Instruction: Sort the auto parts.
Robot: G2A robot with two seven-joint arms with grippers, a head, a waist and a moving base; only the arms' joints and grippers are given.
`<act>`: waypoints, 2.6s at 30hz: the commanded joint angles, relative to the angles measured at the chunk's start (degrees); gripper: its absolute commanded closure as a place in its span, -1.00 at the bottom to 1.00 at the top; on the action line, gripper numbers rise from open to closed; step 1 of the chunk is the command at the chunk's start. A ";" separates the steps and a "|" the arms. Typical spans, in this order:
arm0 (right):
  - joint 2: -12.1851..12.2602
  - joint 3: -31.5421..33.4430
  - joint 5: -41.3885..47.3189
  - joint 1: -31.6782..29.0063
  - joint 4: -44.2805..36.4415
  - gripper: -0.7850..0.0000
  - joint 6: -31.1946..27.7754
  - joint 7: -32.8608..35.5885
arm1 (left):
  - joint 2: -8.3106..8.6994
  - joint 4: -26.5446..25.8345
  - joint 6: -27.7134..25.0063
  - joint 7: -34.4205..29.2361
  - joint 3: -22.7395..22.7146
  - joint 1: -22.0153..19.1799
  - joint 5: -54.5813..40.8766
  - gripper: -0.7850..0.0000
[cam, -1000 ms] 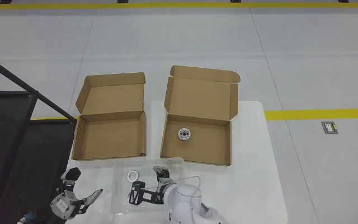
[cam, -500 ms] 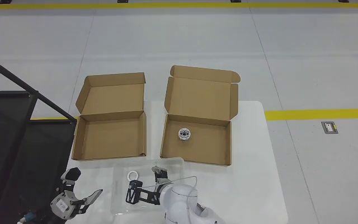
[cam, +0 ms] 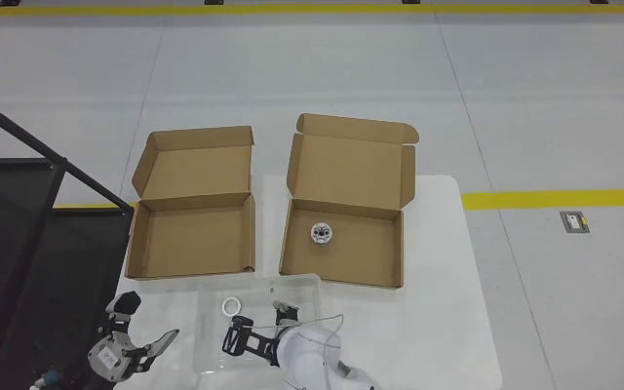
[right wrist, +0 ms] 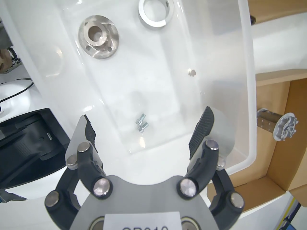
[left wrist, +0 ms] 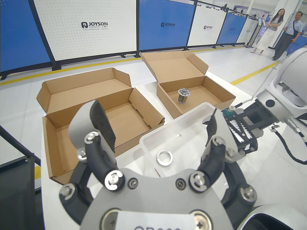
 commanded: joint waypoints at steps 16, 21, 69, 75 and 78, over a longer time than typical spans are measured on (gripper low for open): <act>-0.42 -0.10 0.25 0.44 3.44 -1.00 1.40 -1.72 | 0.00 0.00 0.00 0.00 0.00 0.00 0.00 -1.00; -0.96 0.19 2.24 1.51 5.63 -1.00 1.92 -1.15 | 0.00 0.00 0.00 0.00 0.00 0.00 0.00 -1.00; -5.44 1.20 16.88 10.31 22.32 0.22 6.46 6.85 | 0.00 0.00 0.00 0.00 0.00 0.00 0.00 -1.00; -5.63 0.85 17.40 10.49 22.82 0.25 5.84 6.82 | 0.00 0.00 0.00 0.00 0.00 0.00 0.00 -1.00; -5.73 0.35 17.21 10.48 22.50 0.25 5.19 6.13 | 0.00 0.00 0.00 0.00 0.00 0.00 0.00 -1.00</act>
